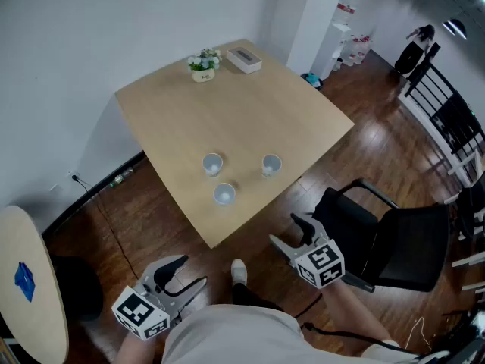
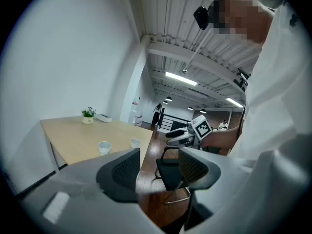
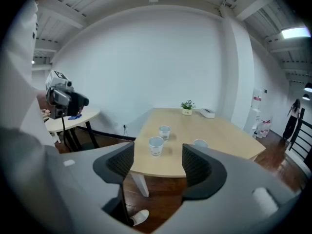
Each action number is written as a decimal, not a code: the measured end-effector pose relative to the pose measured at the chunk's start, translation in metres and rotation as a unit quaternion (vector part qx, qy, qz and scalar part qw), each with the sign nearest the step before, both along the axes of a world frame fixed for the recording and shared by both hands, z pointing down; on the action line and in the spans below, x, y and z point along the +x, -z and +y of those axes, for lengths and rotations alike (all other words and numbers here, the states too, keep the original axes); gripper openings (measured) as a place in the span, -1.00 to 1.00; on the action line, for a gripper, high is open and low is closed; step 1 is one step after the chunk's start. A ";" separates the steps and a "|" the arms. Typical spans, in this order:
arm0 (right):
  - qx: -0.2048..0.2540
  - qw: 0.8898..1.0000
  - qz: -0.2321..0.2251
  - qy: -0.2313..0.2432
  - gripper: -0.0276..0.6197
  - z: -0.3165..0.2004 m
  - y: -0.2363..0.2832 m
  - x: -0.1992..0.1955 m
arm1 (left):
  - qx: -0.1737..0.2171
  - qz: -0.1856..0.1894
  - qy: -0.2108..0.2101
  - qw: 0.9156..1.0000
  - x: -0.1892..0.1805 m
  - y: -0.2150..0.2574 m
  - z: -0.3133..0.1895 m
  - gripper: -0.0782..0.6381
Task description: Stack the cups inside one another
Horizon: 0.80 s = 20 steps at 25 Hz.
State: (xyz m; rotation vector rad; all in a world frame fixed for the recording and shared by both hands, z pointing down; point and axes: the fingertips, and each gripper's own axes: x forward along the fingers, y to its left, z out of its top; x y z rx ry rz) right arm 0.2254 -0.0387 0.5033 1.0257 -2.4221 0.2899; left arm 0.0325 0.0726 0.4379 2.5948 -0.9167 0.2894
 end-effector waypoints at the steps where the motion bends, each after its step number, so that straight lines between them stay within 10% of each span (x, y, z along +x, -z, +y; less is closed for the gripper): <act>1: 0.000 1.000 0.003 -0.004 0.03 -0.023 -0.007 0.008 | -0.001 -0.002 0.002 1.000 0.006 0.000 -0.015 -0.09; 20: -0.106 0.986 0.095 -0.090 0.32 -0.266 -0.169 0.041 | -0.015 -0.022 0.015 1.000 -0.020 0.008 -0.134 -0.09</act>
